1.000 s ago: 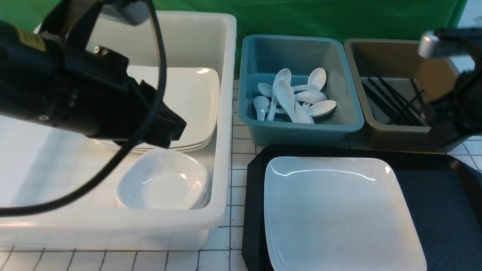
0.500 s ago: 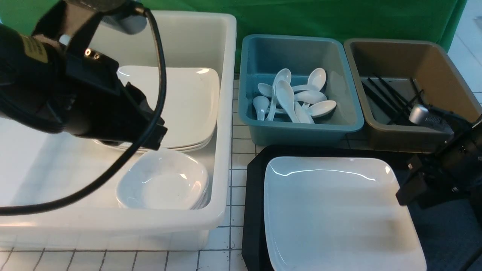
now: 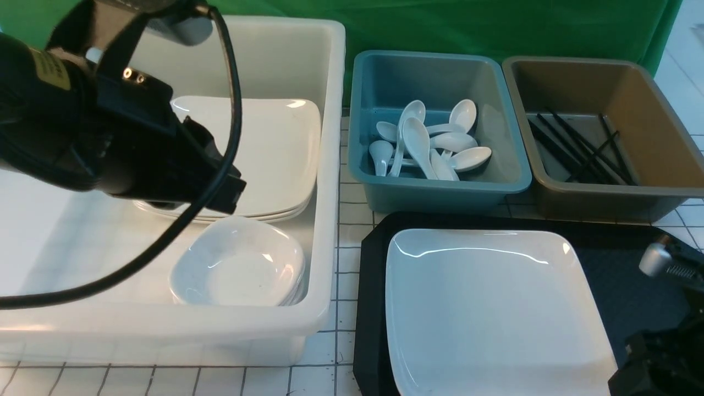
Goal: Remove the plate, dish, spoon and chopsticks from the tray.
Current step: Use the right arm to grab a plate from the dinner plate
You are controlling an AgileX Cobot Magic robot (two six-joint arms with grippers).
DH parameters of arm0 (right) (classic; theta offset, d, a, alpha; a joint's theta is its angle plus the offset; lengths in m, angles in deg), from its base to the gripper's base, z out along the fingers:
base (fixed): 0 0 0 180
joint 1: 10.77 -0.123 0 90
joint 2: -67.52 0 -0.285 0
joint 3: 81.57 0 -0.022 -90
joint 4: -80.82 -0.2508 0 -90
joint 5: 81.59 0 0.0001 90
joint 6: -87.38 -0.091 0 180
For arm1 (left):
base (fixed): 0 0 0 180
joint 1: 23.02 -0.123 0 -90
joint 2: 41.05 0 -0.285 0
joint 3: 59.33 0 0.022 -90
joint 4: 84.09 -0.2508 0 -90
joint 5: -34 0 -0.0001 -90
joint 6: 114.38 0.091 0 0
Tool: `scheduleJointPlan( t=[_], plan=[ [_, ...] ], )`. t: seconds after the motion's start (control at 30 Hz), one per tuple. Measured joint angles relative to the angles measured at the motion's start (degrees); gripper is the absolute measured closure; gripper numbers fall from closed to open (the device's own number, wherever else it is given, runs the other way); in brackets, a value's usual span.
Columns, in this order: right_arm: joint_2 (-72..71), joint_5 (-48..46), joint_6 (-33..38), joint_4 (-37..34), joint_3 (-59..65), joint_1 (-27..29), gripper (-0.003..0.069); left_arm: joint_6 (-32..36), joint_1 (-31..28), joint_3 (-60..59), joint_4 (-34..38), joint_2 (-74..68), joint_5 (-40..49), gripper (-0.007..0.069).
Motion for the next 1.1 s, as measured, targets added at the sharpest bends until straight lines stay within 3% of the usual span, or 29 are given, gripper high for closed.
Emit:
scheduleJointPlan(
  t=[0.27, 0.47, 0.67, 0.73, 0.9, 1.1],
  plan=[
    [3.6, 4.9, 4.1, -9.9, 0.6, 0.0, 0.0159, 0.0, 0.0, 0.0, 0.0, 0.0, -0.2, 0.0625],
    [6.7, 5.5, 4.8, -10.4, 0.8, -1.1, 0.0159, 0.0, 0.0, 0.0, 0.0, 0.0, -0.2, 0.0625],
    [8.3, 8.1, 4.7, -10.9, 0.3, -6.0, 0.0165, 0.0, 0.0, 0.0, 0.0, 0.0, -0.2, 0.0625],
    [8.5, 8.9, 4.6, -10.6, 0.1, -7.3, 0.0205, 0.0, 0.0, 0.0, 0.0, 0.0, -0.1, 0.0625],
    [9.3, 11.6, 3.4, -12.4, 0.1, -9.0, 0.046, 0.0, 0.0, 0.0, 0.0, 0.0, 0.1, 0.0625],
    [9.1, 10.3, 3.8, -13.1, 0.3, -9.6, 0.046, 0.0, 0.0, 0.0, 0.0, 0.0, 0.2, 0.0625]
  ],
)
